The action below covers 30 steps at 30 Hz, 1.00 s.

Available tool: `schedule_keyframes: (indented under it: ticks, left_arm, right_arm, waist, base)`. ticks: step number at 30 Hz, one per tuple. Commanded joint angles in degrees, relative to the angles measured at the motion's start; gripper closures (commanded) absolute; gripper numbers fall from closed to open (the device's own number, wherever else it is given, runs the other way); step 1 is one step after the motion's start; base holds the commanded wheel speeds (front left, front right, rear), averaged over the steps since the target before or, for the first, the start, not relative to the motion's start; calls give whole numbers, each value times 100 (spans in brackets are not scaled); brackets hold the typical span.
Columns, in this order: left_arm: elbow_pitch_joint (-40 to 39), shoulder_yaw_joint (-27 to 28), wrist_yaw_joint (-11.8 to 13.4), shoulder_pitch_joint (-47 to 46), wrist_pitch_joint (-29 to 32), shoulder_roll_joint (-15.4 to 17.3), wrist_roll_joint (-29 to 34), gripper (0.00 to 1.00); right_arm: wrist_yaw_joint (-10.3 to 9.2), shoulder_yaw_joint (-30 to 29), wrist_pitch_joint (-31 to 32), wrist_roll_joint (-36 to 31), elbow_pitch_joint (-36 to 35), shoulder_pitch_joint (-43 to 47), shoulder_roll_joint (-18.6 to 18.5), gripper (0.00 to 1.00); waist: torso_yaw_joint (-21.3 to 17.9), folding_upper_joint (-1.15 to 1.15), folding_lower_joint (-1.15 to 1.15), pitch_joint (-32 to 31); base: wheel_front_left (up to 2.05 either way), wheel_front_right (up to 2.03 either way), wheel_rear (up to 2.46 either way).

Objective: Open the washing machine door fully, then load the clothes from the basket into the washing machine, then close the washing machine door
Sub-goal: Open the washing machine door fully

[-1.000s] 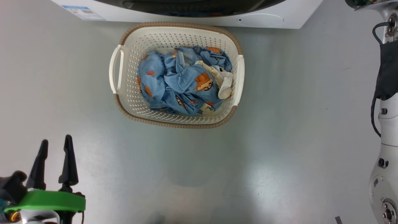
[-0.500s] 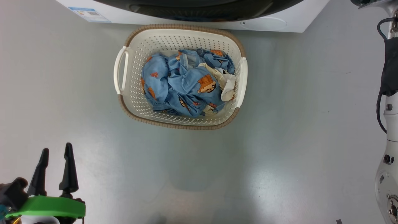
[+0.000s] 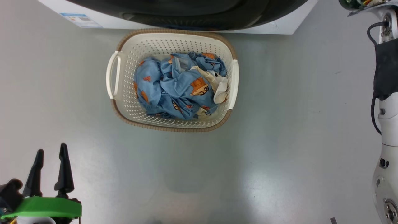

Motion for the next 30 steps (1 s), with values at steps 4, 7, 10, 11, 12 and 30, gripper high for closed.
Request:
schedule_keyframes:
  ticks: [4,7,10,11,12,30]
  left_arm:
    - [-79,250,-9,88,-37,147,5,0]
    - [-78,263,-9,76,-37,140,2,0]
    - [-76,279,-9,86,-37,131,3,0]
    - [-72,281,-9,88,-37,128,5,0]
    - [-73,277,-9,87,-37,125,8,0]
    - [-96,376,-9,123,-37,136,55,0]
  right_arm:
    - [10,274,180,-73,-272,282,265,100]
    - [10,311,204,-79,-320,359,277,100]
    - [10,354,206,-88,-388,474,303,100]
    - [10,372,206,-98,-404,515,308,100]
    - [10,389,217,-101,-409,554,311,100]
    - [10,704,431,-72,-435,1020,449,100]
  waist:
    - [-116,0,0,-88]
    - [-151,0,0,-128]
    - [-202,0,0,-198]
    - [-215,0,0,-225]
    - [-223,0,0,-245]
    - [-344,0,0,-428]
  base:
    - [0,0,0]
    - [0,0,0]
    - [0,0,0]
    - [0,0,0]
    - [0,0,0]
    - [0,0,0]
